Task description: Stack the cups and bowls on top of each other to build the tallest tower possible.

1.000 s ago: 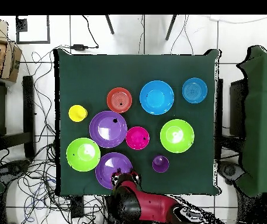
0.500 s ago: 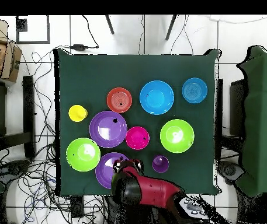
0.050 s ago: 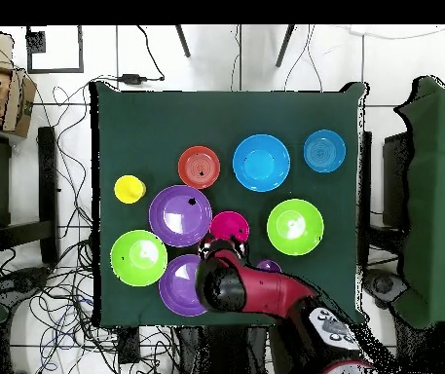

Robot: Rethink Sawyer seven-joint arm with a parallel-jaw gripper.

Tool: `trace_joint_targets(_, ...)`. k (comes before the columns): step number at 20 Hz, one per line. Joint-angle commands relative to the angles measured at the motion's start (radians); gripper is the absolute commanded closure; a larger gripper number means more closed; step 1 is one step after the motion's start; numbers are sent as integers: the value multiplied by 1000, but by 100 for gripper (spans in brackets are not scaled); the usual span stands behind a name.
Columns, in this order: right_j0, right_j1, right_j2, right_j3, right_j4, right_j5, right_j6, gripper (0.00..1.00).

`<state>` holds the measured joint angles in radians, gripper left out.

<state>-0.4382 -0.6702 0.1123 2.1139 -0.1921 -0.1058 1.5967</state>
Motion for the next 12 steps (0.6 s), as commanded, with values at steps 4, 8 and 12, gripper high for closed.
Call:
trace_joint_targets(4, -55, 57, 155, -194, -21, 235, 8, 0)
trace_joint_targets(8, -89, 42, 171, -200, -43, 273, -12, 0)
trace_joint_targets(12, -131, 18, 187, -196, -67, 307, -37, 0)
